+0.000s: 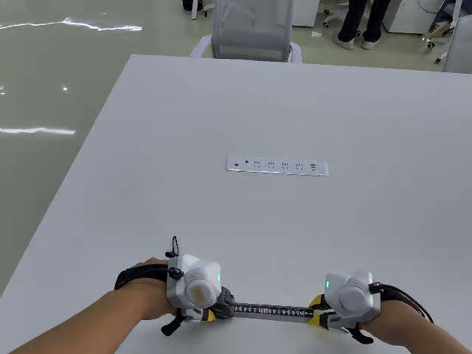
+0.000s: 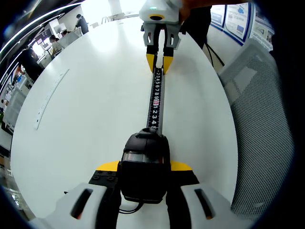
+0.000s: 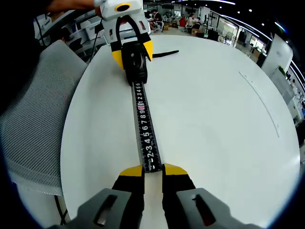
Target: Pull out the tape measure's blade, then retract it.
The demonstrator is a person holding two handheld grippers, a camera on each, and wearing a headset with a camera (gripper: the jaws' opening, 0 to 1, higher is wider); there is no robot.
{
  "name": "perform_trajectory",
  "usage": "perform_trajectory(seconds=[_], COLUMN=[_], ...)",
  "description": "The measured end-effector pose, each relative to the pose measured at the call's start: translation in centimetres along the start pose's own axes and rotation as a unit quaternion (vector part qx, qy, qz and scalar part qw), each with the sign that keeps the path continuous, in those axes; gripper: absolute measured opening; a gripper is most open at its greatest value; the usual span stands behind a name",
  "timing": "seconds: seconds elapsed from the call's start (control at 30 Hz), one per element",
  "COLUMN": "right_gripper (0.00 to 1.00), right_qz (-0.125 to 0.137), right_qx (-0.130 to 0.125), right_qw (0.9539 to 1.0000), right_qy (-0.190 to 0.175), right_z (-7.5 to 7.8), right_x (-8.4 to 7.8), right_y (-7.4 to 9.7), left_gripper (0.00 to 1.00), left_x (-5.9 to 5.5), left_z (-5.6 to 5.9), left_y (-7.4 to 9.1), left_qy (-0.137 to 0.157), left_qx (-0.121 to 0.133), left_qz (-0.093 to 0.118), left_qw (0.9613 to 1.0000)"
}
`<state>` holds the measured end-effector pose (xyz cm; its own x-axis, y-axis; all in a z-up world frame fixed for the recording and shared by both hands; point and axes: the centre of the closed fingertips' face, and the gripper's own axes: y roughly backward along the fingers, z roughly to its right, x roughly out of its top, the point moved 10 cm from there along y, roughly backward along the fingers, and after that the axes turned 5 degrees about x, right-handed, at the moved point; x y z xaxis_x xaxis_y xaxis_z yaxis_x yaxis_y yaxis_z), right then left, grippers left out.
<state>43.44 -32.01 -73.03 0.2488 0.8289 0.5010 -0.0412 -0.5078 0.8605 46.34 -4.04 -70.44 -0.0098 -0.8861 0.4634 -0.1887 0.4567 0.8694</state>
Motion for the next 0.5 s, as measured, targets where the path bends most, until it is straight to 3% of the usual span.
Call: perform_trajectory(seconds=[0.5], right_gripper=[0.11], right_qz=[-0.008], right_qx=[0.003], right_qw=[1.0], right_qy=[-0.004], right_z=[0.1], right_x=[-0.81], right_y=[0.65], left_gripper=[0.32], left_x=[0.02], left_z=[0.05], left_y=[0.05], left_qy=[0.001], left_qx=[0.001], left_qz=[0.0], left_qw=[1.0])
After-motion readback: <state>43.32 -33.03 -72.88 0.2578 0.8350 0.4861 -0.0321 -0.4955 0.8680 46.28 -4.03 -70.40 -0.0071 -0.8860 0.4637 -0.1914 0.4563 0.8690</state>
